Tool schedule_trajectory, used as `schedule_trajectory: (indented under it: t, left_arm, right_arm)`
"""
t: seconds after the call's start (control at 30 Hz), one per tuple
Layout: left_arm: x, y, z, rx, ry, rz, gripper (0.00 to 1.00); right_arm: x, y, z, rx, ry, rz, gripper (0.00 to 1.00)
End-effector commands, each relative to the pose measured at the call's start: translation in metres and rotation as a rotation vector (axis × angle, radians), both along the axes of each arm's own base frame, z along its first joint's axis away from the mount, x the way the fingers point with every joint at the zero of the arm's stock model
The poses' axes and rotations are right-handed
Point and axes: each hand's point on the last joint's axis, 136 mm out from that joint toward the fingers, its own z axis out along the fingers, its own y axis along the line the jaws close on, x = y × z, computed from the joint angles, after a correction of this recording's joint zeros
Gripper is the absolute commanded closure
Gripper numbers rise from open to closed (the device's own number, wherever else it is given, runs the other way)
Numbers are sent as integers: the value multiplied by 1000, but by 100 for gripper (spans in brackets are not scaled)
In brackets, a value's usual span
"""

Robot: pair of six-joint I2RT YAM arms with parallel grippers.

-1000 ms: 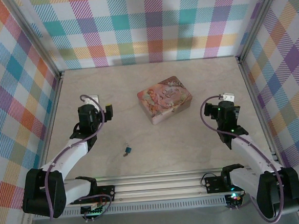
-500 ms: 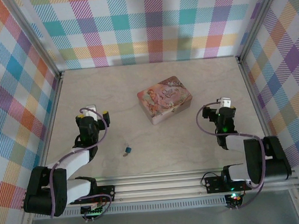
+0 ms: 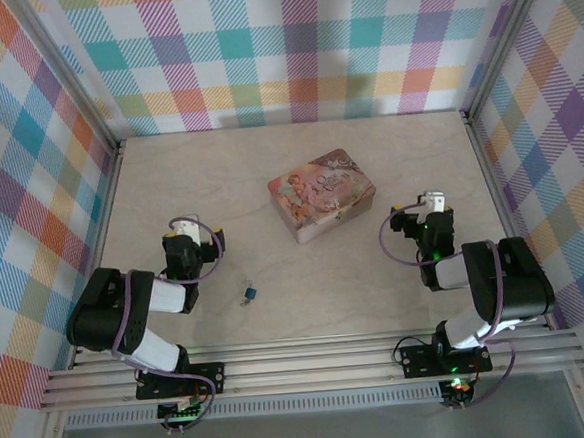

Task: Unlock a padlock with a key

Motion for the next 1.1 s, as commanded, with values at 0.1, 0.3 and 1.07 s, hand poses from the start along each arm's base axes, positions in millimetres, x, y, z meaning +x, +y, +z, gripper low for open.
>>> schedule_trajectory:
  t: [0.1, 0.3, 1.07]
  left_arm:
    - [29, 9, 12, -72, 22, 1, 0]
    - [29, 10, 13, -74, 19, 1, 0]
    - [29, 10, 13, -74, 18, 2, 0]
  right_arm:
    - [20, -2, 7, 29, 34, 10, 0]
    - [20, -2, 8, 27, 27, 13, 0]
    - [20, -1, 8, 28, 24, 14, 0]
